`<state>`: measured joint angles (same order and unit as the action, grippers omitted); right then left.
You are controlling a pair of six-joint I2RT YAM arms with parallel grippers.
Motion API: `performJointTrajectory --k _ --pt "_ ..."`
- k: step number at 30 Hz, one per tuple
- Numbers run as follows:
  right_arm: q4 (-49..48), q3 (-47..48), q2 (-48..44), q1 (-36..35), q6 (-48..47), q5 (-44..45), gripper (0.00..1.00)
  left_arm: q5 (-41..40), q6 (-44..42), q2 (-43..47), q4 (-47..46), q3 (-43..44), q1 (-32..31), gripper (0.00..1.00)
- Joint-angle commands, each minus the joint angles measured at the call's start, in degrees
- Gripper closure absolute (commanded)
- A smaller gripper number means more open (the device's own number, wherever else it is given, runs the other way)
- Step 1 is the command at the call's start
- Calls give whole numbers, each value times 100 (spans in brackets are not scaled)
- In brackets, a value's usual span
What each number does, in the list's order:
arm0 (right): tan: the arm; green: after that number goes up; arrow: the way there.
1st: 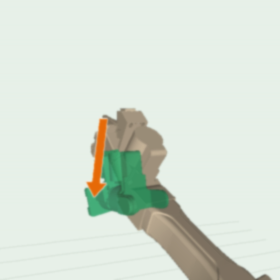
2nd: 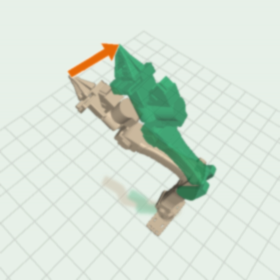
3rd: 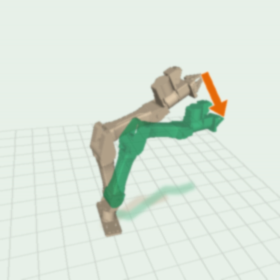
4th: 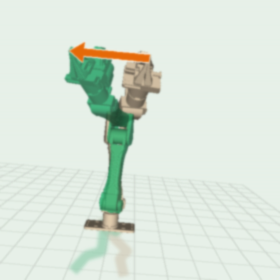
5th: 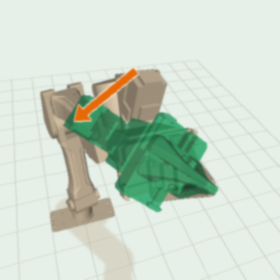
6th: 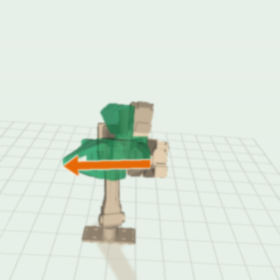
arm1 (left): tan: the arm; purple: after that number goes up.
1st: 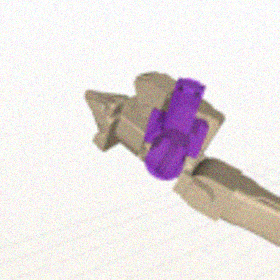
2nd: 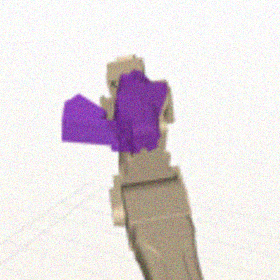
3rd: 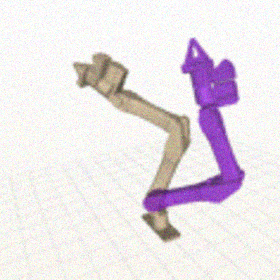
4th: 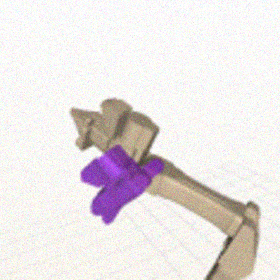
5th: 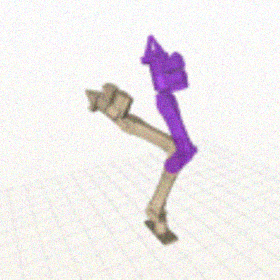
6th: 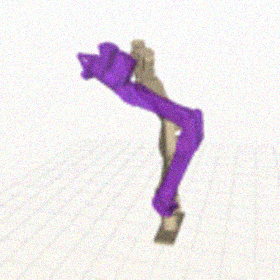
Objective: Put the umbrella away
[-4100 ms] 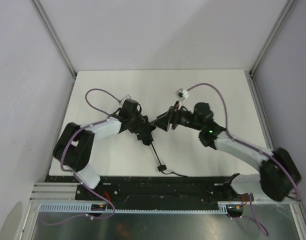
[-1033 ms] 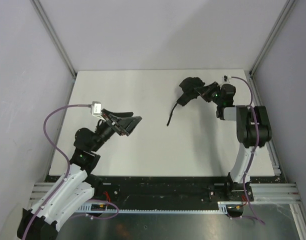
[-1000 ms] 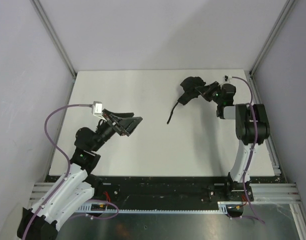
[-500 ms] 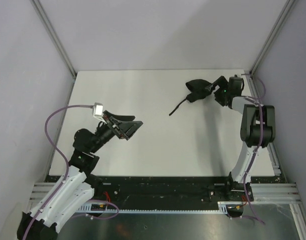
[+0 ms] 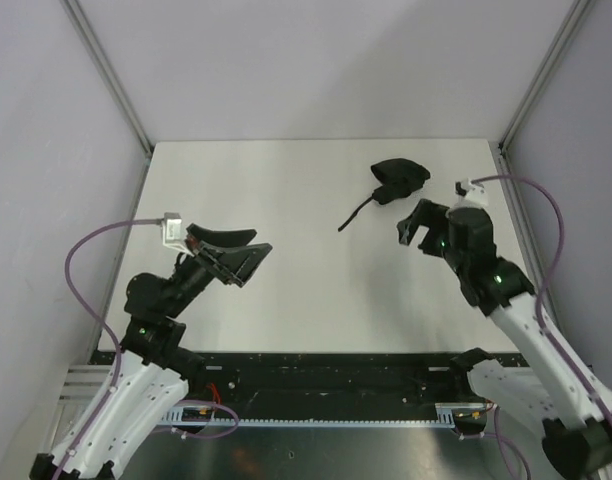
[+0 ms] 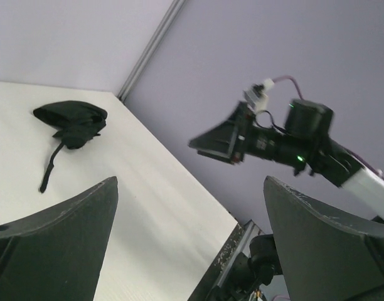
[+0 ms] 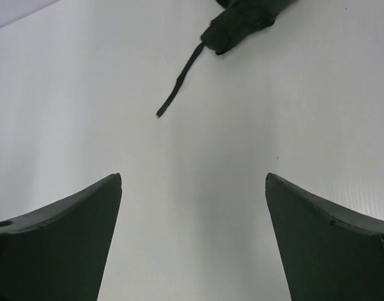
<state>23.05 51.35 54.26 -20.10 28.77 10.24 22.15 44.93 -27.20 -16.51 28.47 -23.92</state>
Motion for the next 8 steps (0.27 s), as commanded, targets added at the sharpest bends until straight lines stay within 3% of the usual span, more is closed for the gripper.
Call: performJointTrajectory --k 1,4,8 --pt "1090 -71 -1488 -707 -416 1011 1 -523 -250 522 341 326 38 1" --pt "1152 -76 -2717 -817 -570 564 1 -919 -334 987 470 313 38 1" --pt "1265 69 -3541 -828 -673 362 1 -1463 -441 1547 622 318 45 0"
